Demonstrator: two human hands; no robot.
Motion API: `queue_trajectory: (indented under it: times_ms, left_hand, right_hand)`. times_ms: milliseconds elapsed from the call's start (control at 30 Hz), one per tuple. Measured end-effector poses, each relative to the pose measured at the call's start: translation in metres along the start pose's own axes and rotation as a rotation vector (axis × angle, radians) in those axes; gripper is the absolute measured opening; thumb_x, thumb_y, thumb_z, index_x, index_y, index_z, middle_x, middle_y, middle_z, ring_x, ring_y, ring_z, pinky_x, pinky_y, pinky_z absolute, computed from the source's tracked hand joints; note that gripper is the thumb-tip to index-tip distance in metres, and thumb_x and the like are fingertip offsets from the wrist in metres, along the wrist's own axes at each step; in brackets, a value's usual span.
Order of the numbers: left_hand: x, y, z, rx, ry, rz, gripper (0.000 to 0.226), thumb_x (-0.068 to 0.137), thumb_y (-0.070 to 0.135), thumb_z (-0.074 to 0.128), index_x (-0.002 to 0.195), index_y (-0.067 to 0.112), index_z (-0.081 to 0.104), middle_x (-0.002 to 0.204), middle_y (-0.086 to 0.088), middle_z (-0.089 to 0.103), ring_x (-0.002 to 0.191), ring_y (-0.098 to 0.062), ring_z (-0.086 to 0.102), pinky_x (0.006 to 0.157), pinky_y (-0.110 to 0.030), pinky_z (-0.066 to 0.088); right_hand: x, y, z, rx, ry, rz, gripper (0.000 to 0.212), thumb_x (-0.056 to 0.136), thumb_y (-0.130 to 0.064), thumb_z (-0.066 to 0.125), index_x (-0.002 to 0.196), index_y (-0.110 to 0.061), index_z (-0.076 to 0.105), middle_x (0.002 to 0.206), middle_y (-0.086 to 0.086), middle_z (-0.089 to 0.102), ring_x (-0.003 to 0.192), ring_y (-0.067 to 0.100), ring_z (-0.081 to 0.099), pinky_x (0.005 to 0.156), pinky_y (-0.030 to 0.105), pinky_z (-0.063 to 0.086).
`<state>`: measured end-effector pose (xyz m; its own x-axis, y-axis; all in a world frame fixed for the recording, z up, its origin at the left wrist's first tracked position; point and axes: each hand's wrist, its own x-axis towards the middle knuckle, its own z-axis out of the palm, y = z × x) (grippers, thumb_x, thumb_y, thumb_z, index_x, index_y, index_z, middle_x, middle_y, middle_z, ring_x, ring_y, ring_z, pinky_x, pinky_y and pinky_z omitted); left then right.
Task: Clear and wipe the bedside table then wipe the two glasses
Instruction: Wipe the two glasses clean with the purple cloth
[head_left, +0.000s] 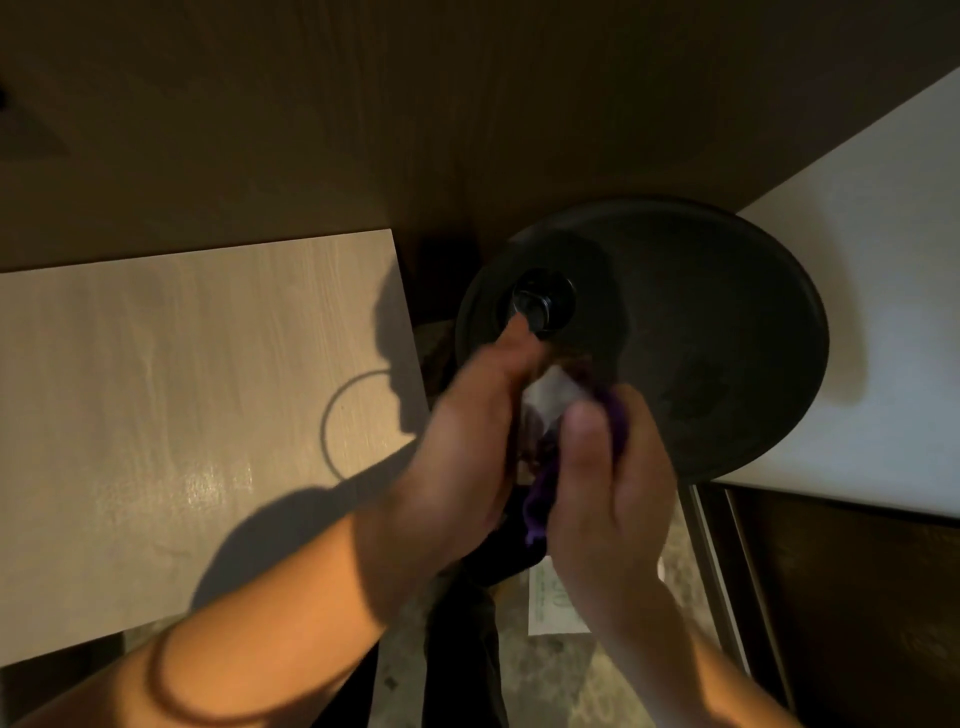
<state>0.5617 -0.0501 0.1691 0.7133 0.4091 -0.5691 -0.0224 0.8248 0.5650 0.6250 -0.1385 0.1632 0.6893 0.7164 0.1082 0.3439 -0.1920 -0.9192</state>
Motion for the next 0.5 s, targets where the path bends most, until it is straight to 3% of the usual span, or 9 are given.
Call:
queue_trajectory:
  times_ms: [33,100,167,233,300,333,400,433,500]
  left_hand:
    - [0.000,0.003,0.001,-0.184,0.007,-0.116,0.062,0.102,0.055,0.046,0.140,0.009,0.061,0.123,-0.005,0.075,0.119,-0.023,0.068,0.111,-0.043,0.047]
    - [0.001,0.007,0.002,-0.336,0.095,-0.175,0.058,0.105,0.052,0.041,0.139,0.010,0.064,0.134,-0.013,0.072,0.129,-0.029,0.065,0.116,-0.043,0.045]
    - [-0.003,0.005,0.004,-0.241,0.112,-0.176,0.048,0.107,0.047,0.043,0.119,0.012,0.074,0.116,-0.014,0.080,0.113,-0.026,0.074,0.103,-0.037,0.056]
    - [-0.007,-0.002,0.009,-0.081,0.140,-0.117,0.050,0.106,0.048,0.045,0.099,0.007,0.073,0.097,-0.016,0.080,0.095,-0.024,0.075,0.090,-0.033,0.057]
    - [-0.008,-0.012,0.011,0.197,0.205,0.111,0.036,0.108,0.042,0.041,0.093,0.019,0.064,0.088,-0.007,0.072,0.085,-0.013,0.069,0.082,-0.028,0.054]
    - [-0.008,-0.017,0.012,0.388,0.259,0.311,0.030,0.109,0.040,0.038,0.099,0.025,0.062,0.096,-0.002,0.073,0.093,-0.009,0.070,0.087,-0.028,0.055]
    - [-0.002,-0.034,0.001,0.767,0.265,0.612,0.036,0.108,0.037,0.032,0.132,0.024,0.055,0.124,-0.007,0.067,0.119,-0.021,0.063,0.106,-0.045,0.050]
    - [0.001,-0.043,-0.007,0.929,0.234,0.655,0.048,0.107,0.037,0.030,0.145,0.014,0.047,0.134,-0.012,0.061,0.128,-0.028,0.058,0.110,-0.053,0.045]
    - [0.005,-0.044,-0.015,0.836,0.139,0.529,0.063,0.105,0.046,0.030,0.157,0.010,0.035,0.147,-0.012,0.053,0.140,-0.028,0.049,0.118,-0.058,0.036]
  right_hand:
    - [-0.004,0.008,-0.004,-0.103,-0.050,-0.155,0.032,0.104,-0.047,0.046,0.096,-0.018,0.057,0.079,-0.005,0.063,0.068,0.011,0.060,0.062,0.022,0.049]
    - [-0.006,0.021,-0.010,-0.216,-0.142,-0.362,0.036,0.105,-0.049,0.043,0.099,-0.016,0.055,0.091,0.001,0.061,0.081,0.016,0.059,0.073,0.028,0.049]
    - [-0.009,0.025,-0.009,-0.200,-0.132,-0.333,0.038,0.105,-0.051,0.042,0.099,-0.016,0.054,0.091,0.001,0.058,0.080,0.016,0.058,0.072,0.027,0.048]
    - [-0.013,0.018,-0.002,-0.092,-0.074,-0.160,0.042,0.104,-0.056,0.040,0.097,-0.017,0.055,0.081,0.001,0.060,0.069,0.015,0.059,0.062,0.027,0.047]
    - [-0.016,0.005,0.003,0.054,0.007,0.070,0.045,0.104,-0.054,0.042,0.090,-0.014,0.058,0.069,-0.005,0.060,0.059,0.010,0.058,0.054,0.022,0.045]
    - [-0.011,-0.001,0.003,0.154,0.034,0.219,0.044,0.105,-0.050,0.043,0.088,-0.013,0.061,0.068,-0.004,0.063,0.060,0.010,0.061,0.056,0.022,0.047]
    - [0.004,-0.009,-0.004,0.378,-0.019,0.555,0.043,0.105,-0.047,0.046,0.095,-0.014,0.071,0.084,0.005,0.075,0.079,0.021,0.074,0.073,0.033,0.058]
    - [0.011,-0.009,-0.009,0.464,-0.084,0.685,0.040,0.106,-0.046,0.047,0.101,-0.016,0.074,0.094,0.008,0.078,0.090,0.024,0.076,0.085,0.040,0.060]
    - [0.015,-0.006,-0.011,0.452,-0.143,0.686,0.037,0.106,-0.042,0.047,0.108,-0.017,0.074,0.100,0.010,0.079,0.097,0.025,0.077,0.090,0.046,0.060]
